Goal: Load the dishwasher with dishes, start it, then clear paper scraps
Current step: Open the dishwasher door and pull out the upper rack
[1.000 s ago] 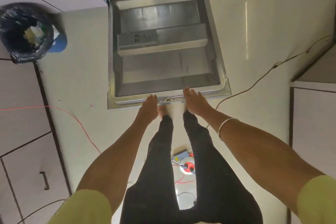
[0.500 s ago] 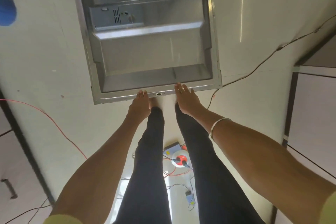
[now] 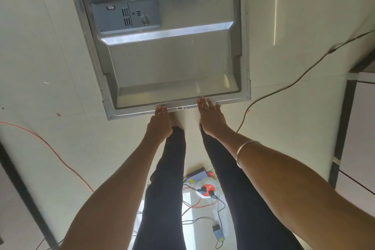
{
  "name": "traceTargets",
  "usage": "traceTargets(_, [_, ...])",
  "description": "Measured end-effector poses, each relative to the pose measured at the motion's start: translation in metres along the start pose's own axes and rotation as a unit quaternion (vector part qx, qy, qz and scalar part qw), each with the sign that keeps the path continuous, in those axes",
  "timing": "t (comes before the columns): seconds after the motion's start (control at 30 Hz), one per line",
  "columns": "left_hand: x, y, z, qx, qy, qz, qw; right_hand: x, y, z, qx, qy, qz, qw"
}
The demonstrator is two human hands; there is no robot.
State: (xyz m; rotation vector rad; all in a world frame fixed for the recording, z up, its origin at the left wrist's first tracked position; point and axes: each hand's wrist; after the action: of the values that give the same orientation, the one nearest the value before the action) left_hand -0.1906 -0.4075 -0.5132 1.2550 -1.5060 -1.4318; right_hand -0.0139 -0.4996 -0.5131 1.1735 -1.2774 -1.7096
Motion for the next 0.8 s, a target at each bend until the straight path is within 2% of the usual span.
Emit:
traceTargets(0.13, [0.0, -0.015, -0.001, 0.0, -0.016, 0.014, 1.0, 0.002, -0.015, 0.001, 0.01, -0.007, 0.017, 1.0])
traceTargets(0.33, [0.01, -0.017, -0.009, -0.019, 0.004, -0.012, 1.0, 0.012, -0.014, 0.002, 0.011, 0.008, -0.007, 1.0])
traceTargets(0.53, [0.018, 0.0, -0.002, 0.005, -0.008, -0.114, 0.993, 0.008, -0.001, 0.007, 0.013, -0.011, -0.031, 0.999])
traceTargets(0.8, [-0.004, 0.025, -0.009, 0.046, -0.015, -0.16, 0.986, 0.003, 0.024, 0.018, 0.015, -0.058, -0.074, 0.995])
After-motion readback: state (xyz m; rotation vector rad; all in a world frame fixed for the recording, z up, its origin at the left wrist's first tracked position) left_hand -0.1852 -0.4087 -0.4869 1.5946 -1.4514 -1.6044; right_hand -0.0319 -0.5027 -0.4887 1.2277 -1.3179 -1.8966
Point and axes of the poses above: each hand's wrist, its own y-axis away from the middle knuckle, its own x-axis out of the palm, z = x × y, and after that the axes turned 14 degrees about z, right-handed
